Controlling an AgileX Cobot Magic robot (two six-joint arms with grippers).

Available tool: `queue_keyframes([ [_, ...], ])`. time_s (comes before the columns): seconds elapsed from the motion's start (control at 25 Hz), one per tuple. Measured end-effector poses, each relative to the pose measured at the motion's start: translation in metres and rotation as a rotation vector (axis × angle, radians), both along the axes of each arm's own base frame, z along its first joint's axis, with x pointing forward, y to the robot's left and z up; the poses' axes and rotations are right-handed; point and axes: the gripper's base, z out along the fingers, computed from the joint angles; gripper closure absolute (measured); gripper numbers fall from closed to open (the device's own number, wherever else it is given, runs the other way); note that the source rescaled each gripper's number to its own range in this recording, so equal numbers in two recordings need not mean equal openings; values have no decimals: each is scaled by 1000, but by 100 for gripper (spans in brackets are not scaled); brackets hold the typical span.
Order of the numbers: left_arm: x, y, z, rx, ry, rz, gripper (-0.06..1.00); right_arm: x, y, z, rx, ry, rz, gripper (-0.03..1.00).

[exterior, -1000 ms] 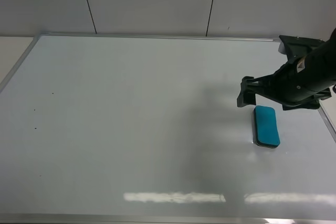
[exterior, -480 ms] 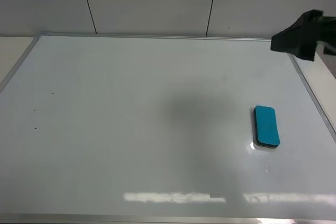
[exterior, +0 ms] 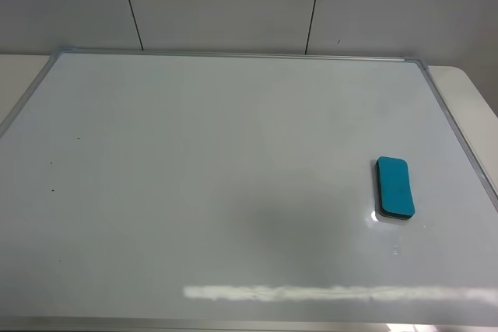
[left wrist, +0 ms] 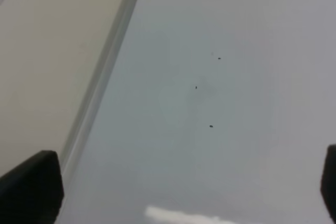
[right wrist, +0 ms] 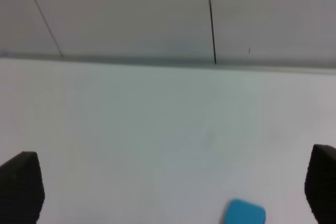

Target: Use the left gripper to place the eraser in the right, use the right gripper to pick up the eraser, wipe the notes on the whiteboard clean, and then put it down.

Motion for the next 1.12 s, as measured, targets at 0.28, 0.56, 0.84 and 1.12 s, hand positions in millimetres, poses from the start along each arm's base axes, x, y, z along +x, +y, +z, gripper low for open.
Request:
queue_keyframes([
  [0.28,0,0,0,0,0,0,-6,-17,-11,-24,-137,204,-26,-3],
  [0.56,0,0,0,0,0,0,-6,-27,-22,-36,-231,232,-192,-3],
  [0.84,0,0,0,0,0,0,-6,-44,-22,-61,-249,213,-321,-3],
  [1.12,0,0,0,0,0,0,-6,-40,-19,-70,-271,243,-322,-3],
])
